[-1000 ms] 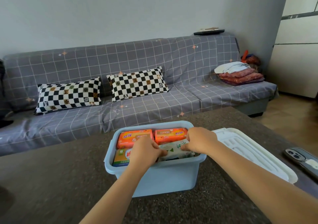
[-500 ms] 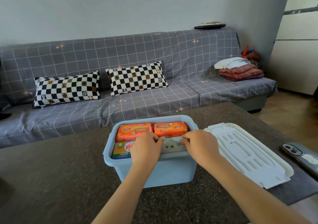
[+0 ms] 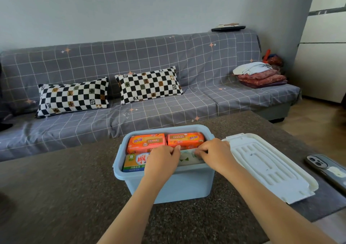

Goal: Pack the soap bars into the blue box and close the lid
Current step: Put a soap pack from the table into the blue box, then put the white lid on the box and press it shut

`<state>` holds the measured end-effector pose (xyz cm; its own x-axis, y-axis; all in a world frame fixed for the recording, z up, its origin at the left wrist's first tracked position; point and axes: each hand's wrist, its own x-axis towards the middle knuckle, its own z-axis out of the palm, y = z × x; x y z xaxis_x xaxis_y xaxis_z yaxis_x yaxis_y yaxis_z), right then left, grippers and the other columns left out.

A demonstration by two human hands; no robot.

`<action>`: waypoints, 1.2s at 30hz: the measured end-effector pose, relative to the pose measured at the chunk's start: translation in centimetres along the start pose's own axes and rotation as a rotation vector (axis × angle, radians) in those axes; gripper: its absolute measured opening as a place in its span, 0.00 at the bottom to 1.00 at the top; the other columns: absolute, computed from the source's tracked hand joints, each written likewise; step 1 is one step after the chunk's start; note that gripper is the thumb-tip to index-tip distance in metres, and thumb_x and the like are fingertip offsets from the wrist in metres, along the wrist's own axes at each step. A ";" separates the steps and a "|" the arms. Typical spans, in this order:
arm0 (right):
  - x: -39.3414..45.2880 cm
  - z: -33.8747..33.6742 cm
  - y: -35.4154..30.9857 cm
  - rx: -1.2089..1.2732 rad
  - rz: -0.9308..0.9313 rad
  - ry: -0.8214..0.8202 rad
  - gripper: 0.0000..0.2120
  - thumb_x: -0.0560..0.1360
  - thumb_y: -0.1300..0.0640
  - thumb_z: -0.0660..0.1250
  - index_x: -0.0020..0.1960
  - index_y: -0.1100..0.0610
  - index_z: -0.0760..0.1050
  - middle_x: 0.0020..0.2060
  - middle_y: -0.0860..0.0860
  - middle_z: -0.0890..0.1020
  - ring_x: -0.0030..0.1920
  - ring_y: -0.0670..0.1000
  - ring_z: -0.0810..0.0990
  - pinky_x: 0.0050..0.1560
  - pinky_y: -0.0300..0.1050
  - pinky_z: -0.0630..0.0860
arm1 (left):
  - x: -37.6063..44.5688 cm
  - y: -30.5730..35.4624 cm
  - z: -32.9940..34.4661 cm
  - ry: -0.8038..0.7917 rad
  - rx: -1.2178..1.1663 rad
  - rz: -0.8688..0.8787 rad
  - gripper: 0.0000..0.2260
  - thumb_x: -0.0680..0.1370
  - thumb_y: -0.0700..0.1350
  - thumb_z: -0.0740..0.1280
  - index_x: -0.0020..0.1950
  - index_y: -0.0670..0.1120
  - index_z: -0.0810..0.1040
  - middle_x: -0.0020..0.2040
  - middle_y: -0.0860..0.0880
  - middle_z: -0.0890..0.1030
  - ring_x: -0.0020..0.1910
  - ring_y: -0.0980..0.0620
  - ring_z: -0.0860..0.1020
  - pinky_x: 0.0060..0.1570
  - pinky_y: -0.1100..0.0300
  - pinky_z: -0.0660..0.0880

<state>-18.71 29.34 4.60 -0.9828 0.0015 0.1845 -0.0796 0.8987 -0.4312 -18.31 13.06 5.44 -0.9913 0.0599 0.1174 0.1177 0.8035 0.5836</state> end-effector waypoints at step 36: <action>-13.4 1.7 19.2 0.152 0.415 0.297 0.02 0.68 0.54 0.73 0.40 0.47 0.84 0.41 0.37 0.77 0.57 0.47 0.71 0.61 0.46 0.55 | -6.5 10.3 18.7 -0.458 -0.683 -0.199 0.16 0.80 0.44 0.60 0.68 0.48 0.74 0.67 0.51 0.74 0.60 0.55 0.75 0.63 0.55 0.74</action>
<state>-7.38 45.82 -7.67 -0.8491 0.4873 0.2038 0.2608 0.7224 -0.6404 -11.78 32.05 -4.29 -0.9062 0.3075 -0.2903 -0.1978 0.2986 0.9337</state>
